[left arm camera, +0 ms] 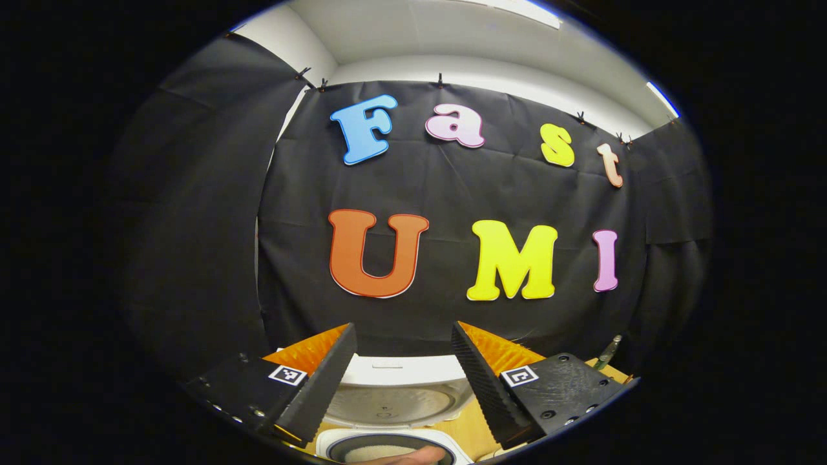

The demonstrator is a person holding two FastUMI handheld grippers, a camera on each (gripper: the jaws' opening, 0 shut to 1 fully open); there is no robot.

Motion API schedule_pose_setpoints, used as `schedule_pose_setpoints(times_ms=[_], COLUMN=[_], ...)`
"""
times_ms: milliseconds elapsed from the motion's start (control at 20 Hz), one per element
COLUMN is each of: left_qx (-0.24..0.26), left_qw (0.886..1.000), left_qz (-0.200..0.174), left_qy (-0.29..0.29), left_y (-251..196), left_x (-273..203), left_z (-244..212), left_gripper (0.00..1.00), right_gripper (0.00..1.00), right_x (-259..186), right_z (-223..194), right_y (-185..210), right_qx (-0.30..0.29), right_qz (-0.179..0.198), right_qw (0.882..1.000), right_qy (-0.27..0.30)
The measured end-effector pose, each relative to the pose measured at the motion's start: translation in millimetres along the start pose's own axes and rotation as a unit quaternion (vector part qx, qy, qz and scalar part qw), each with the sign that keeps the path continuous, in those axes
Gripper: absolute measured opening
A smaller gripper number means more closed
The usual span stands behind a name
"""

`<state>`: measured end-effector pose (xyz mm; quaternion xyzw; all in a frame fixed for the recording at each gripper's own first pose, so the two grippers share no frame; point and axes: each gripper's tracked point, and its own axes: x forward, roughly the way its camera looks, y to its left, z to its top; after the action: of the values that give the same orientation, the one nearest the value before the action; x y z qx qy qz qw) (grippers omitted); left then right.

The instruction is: Close the left gripper, press the button to open the rice cooker; take a wooden spoon from the chopstick holder with the right hand, scoop a spoonful of rice and pour it into the rice cooker, then put the wooden spoon back into the chopstick holder.

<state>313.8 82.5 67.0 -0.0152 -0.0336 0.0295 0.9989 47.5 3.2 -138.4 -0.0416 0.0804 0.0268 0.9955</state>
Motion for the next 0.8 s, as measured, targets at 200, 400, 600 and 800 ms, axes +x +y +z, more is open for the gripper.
schedule_pose_setpoints(times_ms=[200,400,600,800], left_qx=[0.005,0.034,0.042,0.04], left_qw=[1.0,0.995,0.994,0.995], left_qz=[0.014,0.039,0.048,0.043], left_qy=[0.024,0.084,0.088,0.075], left_y=[3,15,20,17], left_x=[32,53,41,21], left_z=[-21,-59,-54,-53], left_gripper=[0.94,0.94,0.99,0.99], right_gripper=[0.89,0.89,0.89,0.9], right_x=[-12,-24,-37,-47], right_z=[2,6,22,12], right_y=[-8,-20,-19,-12], right_qx=[-0.01,-0.02,-0.018,-0.009], right_qz=[-0.01,-0.026,-0.028,-0.011], right_qw=[1.0,0.999,0.999,1.0], right_qy=[-0.004,-0.006,-0.022,-0.007])
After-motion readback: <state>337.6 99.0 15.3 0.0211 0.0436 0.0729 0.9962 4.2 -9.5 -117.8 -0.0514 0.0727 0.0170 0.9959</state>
